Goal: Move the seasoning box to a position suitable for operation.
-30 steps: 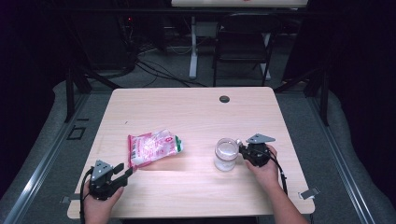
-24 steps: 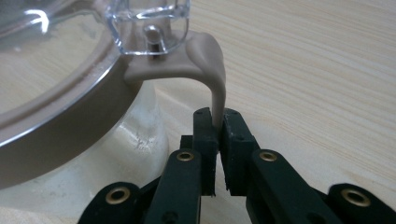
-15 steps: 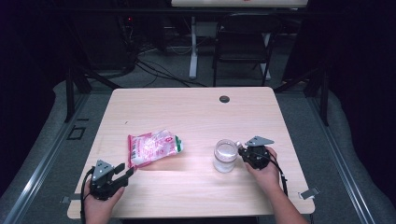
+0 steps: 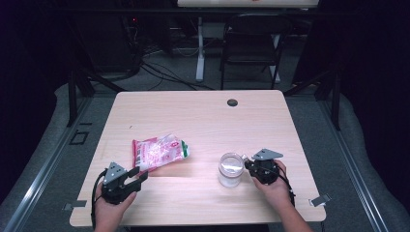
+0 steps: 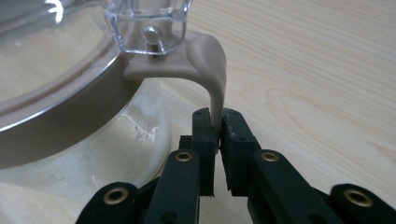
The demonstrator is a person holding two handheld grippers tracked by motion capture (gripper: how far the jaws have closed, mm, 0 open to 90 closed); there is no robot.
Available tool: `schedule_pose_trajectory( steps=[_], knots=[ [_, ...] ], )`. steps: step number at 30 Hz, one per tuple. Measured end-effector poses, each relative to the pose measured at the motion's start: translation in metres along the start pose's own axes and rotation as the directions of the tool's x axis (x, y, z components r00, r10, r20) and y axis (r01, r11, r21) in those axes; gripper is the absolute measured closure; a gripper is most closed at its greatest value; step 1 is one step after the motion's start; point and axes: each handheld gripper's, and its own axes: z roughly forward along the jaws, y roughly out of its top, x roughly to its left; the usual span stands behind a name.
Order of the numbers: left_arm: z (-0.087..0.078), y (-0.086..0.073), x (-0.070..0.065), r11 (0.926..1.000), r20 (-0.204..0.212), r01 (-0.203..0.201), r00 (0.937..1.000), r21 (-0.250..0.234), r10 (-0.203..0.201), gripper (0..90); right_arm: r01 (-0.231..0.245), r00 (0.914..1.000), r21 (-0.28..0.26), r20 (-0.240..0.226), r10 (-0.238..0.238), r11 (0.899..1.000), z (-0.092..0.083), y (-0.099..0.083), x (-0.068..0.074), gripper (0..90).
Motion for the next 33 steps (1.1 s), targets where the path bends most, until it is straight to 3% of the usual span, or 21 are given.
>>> schedule_pose_trajectory(
  steps=[5, 11, 19, 27, 33],
  knots=[
    [0.003, 0.003, -0.005, 0.9999, 0.025, -0.011, 0.9996, -0.002, 0.011, 58.4, -0.01, 0.9999, -0.003, -0.009, 0.01, 1.0, -0.003, -0.004, 0.004, 83.4],
    [0.005, 0.007, -0.008, 0.9998, 0.071, 0.007, 0.9975, -0.018, -0.006, 60.2, -0.008, 0.9999, -0.023, -0.013, 0.008, 1.0, -0.012, -0.006, 0.008, 81.6],
    [0.008, 0.009, -0.012, 0.9998, 0.075, 0.0, 0.9972, -0.019, 0.002, 61.6, -0.003, 0.9998, -0.038, -0.019, 0.002, 0.999, -0.014, -0.007, 0.014, 78.5],
    [0.009, 0.011, -0.014, 0.9997, 0.074, -0.012, 0.9972, -0.023, 0.014, 62.1, -0.002, 0.9996, -0.051, -0.03, 0.0, 0.999, -0.016, -0.005, 0.018, 81.2],
    [0.012, 0.01, -0.015, 0.9996, 0.062, -0.021, 0.9978, -0.02, 0.023, 59.5, 0.028, 0.999, -0.049, -0.034, -0.03, 0.998, -0.015, -0.003, 0.024, 81.3]
  ],
)
